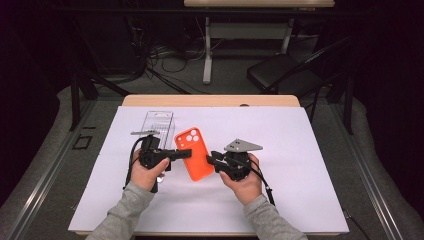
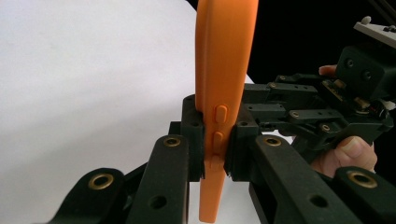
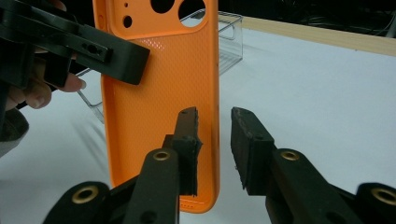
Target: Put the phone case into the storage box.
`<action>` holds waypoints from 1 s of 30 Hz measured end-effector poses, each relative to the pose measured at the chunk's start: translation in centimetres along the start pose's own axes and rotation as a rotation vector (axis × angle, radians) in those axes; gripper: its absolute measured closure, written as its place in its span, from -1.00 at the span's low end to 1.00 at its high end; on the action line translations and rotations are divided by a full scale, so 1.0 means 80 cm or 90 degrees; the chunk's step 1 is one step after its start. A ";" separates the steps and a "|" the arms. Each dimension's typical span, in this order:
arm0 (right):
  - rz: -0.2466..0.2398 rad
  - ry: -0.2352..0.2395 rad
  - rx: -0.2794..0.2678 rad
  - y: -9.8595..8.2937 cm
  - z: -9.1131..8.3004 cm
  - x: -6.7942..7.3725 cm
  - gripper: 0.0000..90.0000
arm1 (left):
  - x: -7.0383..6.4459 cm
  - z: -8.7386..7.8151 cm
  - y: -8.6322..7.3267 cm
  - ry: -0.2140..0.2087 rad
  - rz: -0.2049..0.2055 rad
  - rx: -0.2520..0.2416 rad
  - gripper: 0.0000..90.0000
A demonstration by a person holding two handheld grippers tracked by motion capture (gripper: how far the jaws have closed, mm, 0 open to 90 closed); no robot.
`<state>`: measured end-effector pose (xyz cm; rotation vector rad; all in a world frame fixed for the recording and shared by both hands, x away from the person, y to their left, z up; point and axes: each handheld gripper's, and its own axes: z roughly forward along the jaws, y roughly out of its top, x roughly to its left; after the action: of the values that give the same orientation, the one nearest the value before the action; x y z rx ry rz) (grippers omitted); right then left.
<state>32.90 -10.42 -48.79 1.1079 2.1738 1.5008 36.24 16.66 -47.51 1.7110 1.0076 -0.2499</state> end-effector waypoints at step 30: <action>-0.004 0.097 0.031 0.014 -0.016 -0.005 0.49 | -0.004 -0.015 0.011 -0.012 0.087 0.041 0.80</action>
<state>32.88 -11.40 -47.34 1.0311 2.3237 1.5837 36.33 17.50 -46.26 1.8248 0.8720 -0.2114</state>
